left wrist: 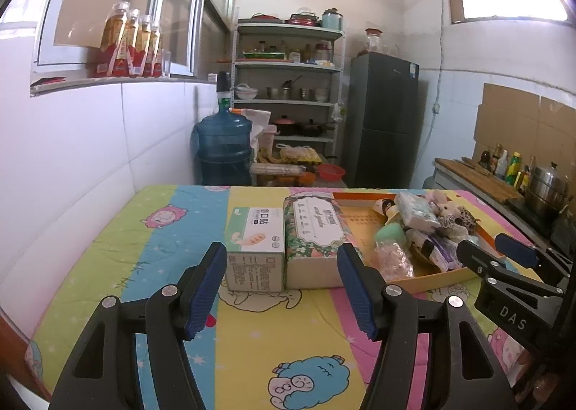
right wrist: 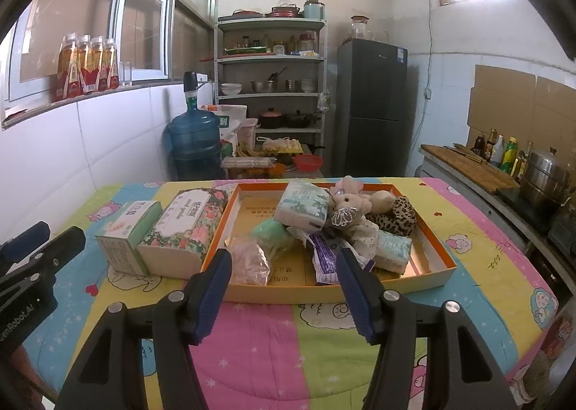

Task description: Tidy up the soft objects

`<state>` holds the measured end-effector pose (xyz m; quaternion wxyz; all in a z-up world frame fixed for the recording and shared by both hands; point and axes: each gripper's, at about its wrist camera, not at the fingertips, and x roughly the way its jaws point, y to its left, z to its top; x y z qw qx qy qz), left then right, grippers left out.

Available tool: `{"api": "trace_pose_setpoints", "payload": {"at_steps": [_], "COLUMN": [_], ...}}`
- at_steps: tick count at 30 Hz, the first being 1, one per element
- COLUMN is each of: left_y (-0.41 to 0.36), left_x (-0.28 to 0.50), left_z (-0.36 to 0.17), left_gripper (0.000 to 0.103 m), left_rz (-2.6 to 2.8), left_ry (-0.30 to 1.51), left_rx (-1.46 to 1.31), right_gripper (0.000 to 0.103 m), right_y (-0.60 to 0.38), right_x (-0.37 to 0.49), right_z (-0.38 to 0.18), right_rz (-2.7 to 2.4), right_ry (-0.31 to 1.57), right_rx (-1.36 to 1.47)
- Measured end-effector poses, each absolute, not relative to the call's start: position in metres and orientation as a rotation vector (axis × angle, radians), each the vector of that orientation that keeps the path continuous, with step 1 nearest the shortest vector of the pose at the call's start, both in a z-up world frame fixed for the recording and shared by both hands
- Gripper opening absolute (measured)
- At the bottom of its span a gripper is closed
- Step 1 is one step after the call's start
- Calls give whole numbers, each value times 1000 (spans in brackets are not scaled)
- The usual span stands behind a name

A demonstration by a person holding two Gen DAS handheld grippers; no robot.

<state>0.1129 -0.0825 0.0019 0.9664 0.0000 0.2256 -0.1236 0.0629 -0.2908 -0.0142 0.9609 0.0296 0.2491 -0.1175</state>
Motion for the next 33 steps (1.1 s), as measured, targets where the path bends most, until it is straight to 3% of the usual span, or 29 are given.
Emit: {"api": "trace_pose_setpoints", "payload": {"at_steps": [33], "left_y": [-81], "left_x": [114], "left_z": [-1], "left_gripper": [66], "left_rz": [-250], "left_ry": [464], "left_rx": [-4], "right_gripper": [60], "right_y": [-294], "right_x": [65], "right_z": [-20], "right_rz": [-224], "right_ry": [519], "right_rx": [71]}}
